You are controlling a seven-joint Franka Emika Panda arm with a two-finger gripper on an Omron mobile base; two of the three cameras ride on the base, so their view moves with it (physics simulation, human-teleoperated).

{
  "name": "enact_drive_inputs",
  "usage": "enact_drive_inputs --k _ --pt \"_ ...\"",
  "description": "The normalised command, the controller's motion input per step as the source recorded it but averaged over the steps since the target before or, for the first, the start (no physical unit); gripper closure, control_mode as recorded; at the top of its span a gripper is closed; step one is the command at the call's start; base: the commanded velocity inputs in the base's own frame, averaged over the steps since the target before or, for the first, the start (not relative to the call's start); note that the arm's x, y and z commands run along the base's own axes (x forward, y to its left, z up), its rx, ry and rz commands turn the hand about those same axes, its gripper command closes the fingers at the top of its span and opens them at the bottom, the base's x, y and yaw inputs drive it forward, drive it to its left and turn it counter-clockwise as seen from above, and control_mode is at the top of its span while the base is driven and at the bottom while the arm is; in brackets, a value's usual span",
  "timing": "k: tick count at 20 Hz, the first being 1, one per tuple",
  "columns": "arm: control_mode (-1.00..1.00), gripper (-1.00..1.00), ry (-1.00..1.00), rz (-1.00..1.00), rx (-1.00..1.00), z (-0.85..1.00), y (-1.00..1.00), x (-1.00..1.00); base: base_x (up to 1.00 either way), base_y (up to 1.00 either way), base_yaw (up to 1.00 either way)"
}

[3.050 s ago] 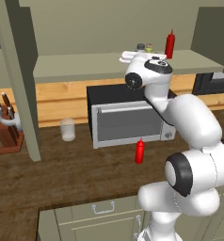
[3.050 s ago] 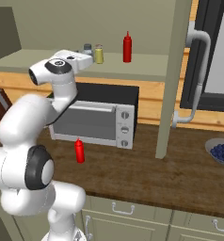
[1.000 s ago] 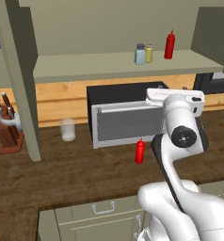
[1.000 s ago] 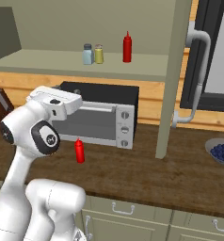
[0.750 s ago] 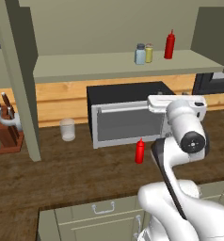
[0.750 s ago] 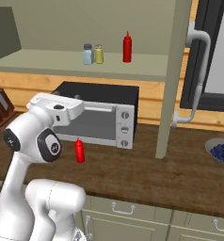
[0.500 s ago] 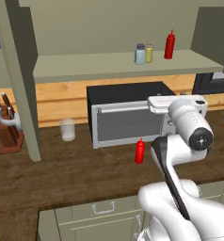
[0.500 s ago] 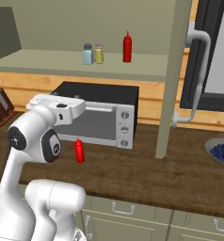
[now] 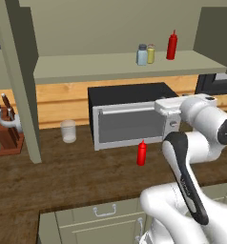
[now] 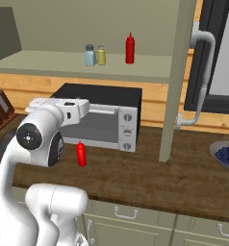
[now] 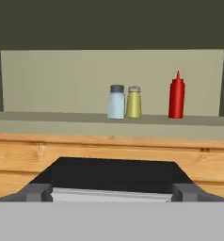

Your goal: Put the shaker and condiment bottle from the counter next to their counterparts in the cabinet.

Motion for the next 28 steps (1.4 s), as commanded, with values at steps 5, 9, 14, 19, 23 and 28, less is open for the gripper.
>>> enact_drive_inputs --k 5,9,14,19,23,28 --pt "-1.00 -1.00 0.00 0.12 0.00 -0.16 0.00 -0.08 0.00 0.00 0.00" --pt "-1.00 -1.00 0.00 0.11 0.00 -0.12 0.00 -0.07 0.00 0.00 0.00" --pt "-1.00 -1.00 -0.01 0.06 0.00 -0.02 0.00 -0.02 0.00 0.00 0.00" --pt "-1.00 -1.00 -0.05 0.08 0.00 -0.14 0.00 -0.01 0.00 0.00 0.00" --pt "-1.00 -1.00 -0.04 0.13 0.00 -0.25 0.00 -0.04 0.00 0.00 0.00" --pt "-1.00 -1.00 -0.01 0.15 0.00 -0.26 0.00 -0.06 0.00 0.00 0.00"
